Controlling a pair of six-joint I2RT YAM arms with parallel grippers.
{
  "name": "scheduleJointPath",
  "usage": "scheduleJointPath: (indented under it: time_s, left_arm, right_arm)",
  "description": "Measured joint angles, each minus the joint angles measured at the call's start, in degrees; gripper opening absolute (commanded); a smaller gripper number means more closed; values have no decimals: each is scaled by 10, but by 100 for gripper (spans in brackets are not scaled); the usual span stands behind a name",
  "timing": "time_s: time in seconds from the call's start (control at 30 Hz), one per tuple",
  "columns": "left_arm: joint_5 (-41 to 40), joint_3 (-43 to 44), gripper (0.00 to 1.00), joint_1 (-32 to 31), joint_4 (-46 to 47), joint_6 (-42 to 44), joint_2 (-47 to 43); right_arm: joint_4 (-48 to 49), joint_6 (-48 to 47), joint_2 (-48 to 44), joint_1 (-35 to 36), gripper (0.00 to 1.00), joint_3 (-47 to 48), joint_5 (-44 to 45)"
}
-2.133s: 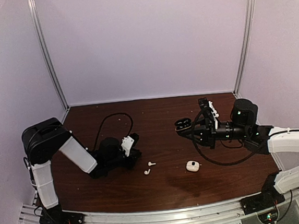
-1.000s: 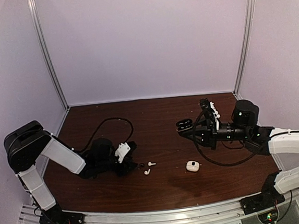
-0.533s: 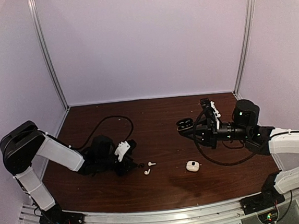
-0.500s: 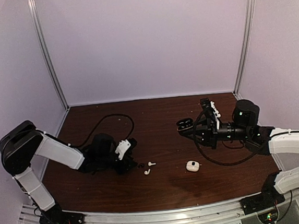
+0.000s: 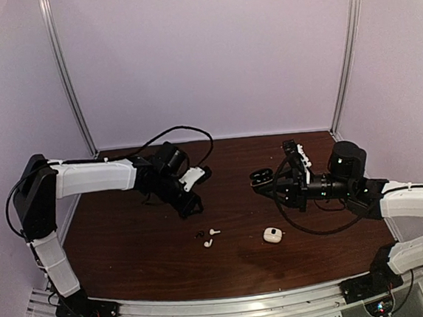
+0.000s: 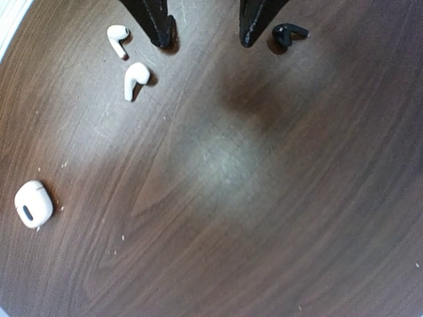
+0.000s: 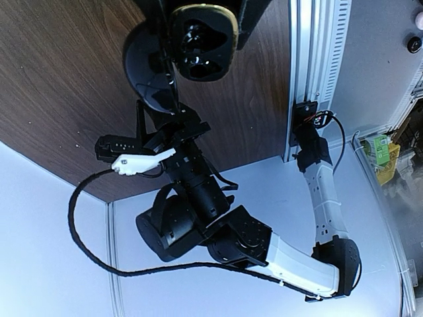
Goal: Insert the wireless bluetooth earbuds into the charging case
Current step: Move the left earbud to the center of the board, then pick up the right earbud from the center of the board.
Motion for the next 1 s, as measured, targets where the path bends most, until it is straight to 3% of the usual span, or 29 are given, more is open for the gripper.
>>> scheduleJointPath:
  time_s: [0.33, 1.0]
  left_arm:
    - [-16, 103, 39, -38, -168, 20, 78]
    - [-52, 159, 26, -76, -239, 48, 166]
  right_arm:
    - [-1, -1, 0, 0, 0, 0, 0]
    - [-1, -1, 0, 0, 0, 0, 0]
